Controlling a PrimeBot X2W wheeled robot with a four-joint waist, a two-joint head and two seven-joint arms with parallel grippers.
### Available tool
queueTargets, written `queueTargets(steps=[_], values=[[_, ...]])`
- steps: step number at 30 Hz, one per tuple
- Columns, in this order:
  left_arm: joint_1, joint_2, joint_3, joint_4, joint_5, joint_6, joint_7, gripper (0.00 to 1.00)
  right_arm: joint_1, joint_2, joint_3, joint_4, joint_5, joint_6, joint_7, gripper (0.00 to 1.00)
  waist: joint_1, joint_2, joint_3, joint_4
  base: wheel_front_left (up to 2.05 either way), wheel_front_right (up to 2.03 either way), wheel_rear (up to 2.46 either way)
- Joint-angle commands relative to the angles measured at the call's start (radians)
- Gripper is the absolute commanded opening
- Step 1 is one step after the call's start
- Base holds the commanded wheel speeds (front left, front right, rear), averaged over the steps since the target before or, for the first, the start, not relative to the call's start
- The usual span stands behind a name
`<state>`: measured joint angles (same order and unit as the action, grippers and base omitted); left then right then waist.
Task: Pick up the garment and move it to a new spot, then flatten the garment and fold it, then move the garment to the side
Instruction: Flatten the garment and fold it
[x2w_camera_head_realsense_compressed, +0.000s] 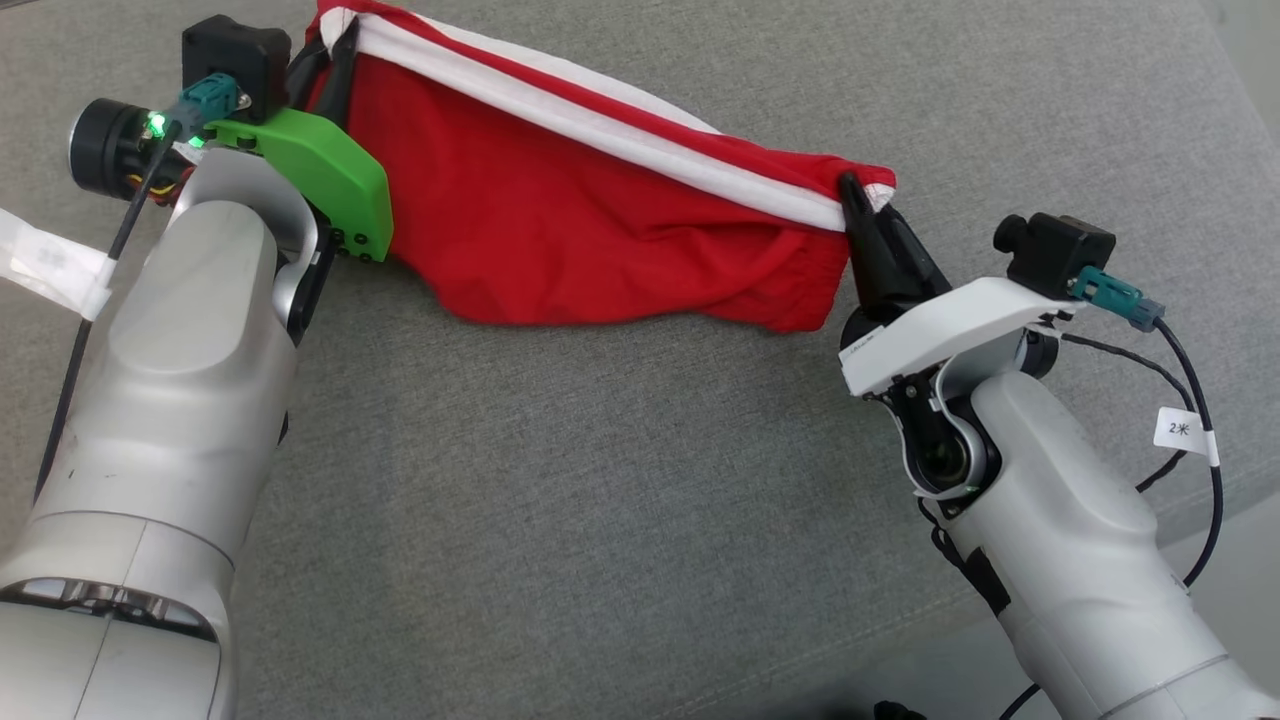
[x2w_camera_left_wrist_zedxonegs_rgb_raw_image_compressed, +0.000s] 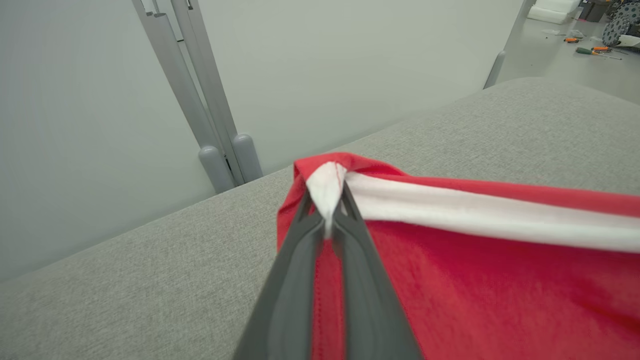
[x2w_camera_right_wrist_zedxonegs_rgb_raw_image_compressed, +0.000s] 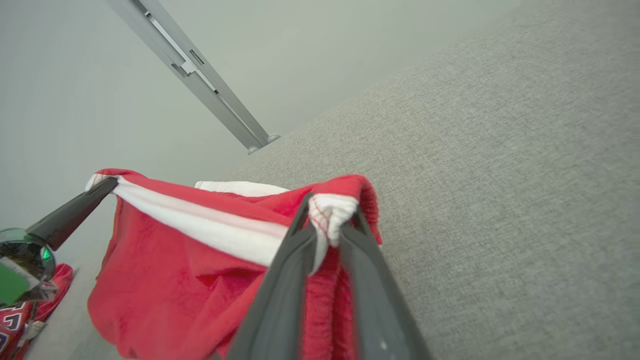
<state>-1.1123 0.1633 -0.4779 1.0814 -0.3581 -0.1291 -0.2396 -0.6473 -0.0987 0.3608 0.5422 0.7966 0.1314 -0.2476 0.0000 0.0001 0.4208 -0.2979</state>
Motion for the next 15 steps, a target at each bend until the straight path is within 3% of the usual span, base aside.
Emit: queueTargets(steps=[1,7,15], values=[[-0.02,0.002,-0.004,0.009,0.003,-0.001,-0.011,1.0,-0.01,0.007,0.007,0.007,-0.009,-0.001,-0.009,1.0,0.0,-0.0001,0.005,-0.007,0.0,0.0,0.0],[-0.029,0.014,-0.019,-0.017,-0.008,-0.001,-0.027,1.0,0.032,-0.012,-0.006,-0.044,-0.068,-0.001,-0.018,1.0,0.0,-0.0001,-0.02,0.004,0.0,0.0,0.0],[0.028,0.104,-0.018,-0.121,-0.039,-0.001,-0.026,1.0,0.202,-0.038,-0.092,-0.251,-0.202,-0.001,-0.018,1.0,0.0,-0.0001,-0.061,0.018,0.0,0.0,0.0]])
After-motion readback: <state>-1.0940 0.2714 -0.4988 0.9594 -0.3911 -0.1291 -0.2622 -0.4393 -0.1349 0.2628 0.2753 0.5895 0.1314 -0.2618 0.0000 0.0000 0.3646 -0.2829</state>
